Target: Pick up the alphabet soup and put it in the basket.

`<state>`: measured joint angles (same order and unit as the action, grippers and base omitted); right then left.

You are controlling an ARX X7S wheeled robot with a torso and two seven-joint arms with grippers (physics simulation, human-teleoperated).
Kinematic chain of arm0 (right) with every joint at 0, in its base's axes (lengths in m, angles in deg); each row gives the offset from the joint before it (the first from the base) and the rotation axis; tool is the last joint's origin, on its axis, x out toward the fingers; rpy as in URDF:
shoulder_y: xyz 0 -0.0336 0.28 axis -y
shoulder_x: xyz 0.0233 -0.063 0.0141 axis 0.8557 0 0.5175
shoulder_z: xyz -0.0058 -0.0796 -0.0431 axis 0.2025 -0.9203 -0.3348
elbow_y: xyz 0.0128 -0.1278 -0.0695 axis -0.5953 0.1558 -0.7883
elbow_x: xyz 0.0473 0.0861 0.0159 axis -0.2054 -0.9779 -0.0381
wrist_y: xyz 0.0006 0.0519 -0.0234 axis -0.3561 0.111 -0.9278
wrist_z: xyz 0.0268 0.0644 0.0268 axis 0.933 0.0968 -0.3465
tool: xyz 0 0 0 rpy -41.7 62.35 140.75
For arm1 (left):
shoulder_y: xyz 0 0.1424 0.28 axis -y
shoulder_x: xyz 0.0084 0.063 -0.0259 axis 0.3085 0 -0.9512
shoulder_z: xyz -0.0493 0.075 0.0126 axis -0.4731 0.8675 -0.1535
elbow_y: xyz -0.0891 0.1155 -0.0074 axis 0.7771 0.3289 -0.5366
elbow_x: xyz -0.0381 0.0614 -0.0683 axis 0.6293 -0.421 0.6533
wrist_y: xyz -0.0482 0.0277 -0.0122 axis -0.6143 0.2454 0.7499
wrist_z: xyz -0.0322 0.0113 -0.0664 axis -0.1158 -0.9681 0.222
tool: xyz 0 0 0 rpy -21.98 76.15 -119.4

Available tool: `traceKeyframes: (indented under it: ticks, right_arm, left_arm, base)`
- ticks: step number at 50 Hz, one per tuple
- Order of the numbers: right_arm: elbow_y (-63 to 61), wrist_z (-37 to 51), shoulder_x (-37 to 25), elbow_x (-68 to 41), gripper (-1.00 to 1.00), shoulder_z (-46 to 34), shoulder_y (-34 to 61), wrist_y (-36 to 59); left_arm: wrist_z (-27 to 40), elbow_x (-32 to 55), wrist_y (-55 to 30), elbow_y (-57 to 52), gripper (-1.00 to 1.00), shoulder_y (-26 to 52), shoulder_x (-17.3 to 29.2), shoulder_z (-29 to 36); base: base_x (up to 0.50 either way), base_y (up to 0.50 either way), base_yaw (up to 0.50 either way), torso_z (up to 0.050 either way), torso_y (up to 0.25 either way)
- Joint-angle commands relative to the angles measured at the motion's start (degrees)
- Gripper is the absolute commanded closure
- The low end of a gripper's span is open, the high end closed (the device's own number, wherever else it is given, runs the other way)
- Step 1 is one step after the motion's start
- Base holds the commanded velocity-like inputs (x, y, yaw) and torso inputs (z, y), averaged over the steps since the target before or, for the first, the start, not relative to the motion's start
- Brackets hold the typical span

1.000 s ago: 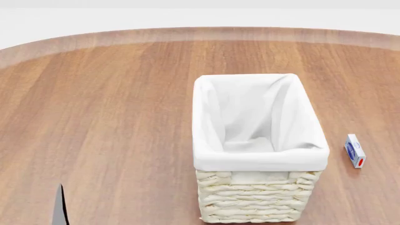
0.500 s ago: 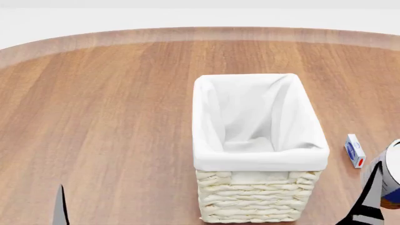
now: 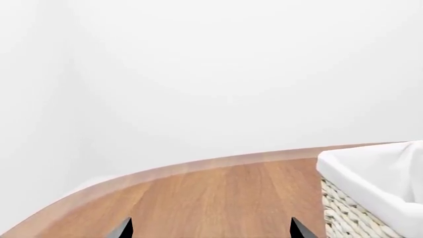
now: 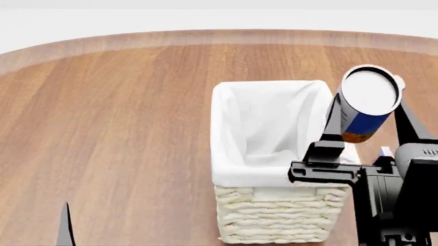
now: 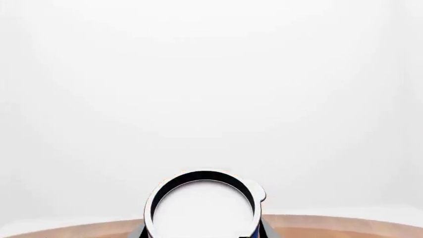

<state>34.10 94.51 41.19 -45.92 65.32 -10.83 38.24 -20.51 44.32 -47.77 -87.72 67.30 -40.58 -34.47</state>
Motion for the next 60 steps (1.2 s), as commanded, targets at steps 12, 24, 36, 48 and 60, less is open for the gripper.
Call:
traceKeyframes:
  ticks: [12,24,36,48,60]
  right_arm:
    - [23.3,-8.0,5.0,6.7,1.00,-10.4,21.9,-1.4]
    - [43.6,-12.2,10.0,11.3,1.00,-15.1,33.0,-7.1]
    - [68.4,-18.6,16.0,11.7,1.00,-16.6,46.4,-12.3]
    - [101.5,-21.6,22.1,19.2,1.00,-15.6,59.9,-23.7]
    - [101.5,-20.9,23.6,25.9,1.00,-11.5,58.7,-15.4]
  left_arm:
    - [0.3,0.6,0.4,0.7,-1.00,0.2,0.2,0.0]
    - [0.7,0.8,-0.1,0.3,-1.00,0.2,0.5,-0.1]
    - [0.7,0.9,0.2,0.9,-1.00,0.3,0.6,0.1]
    - [0.8,1.1,0.6,1.6,-1.00,0.5,0.6,0.2]
    - [1.0,1.3,0.9,2.1,-1.00,0.5,0.7,0.2]
  base:
    - [0.00,0.00,0.00,0.000,0.001]
    - [0.00,0.00,0.00,0.000,0.001]
    - [0.00,0.00,0.00,0.000,0.001]
    - [0.00,0.00,0.00,0.000,0.001]
    - [0.00,0.00,0.00,0.000,0.001]
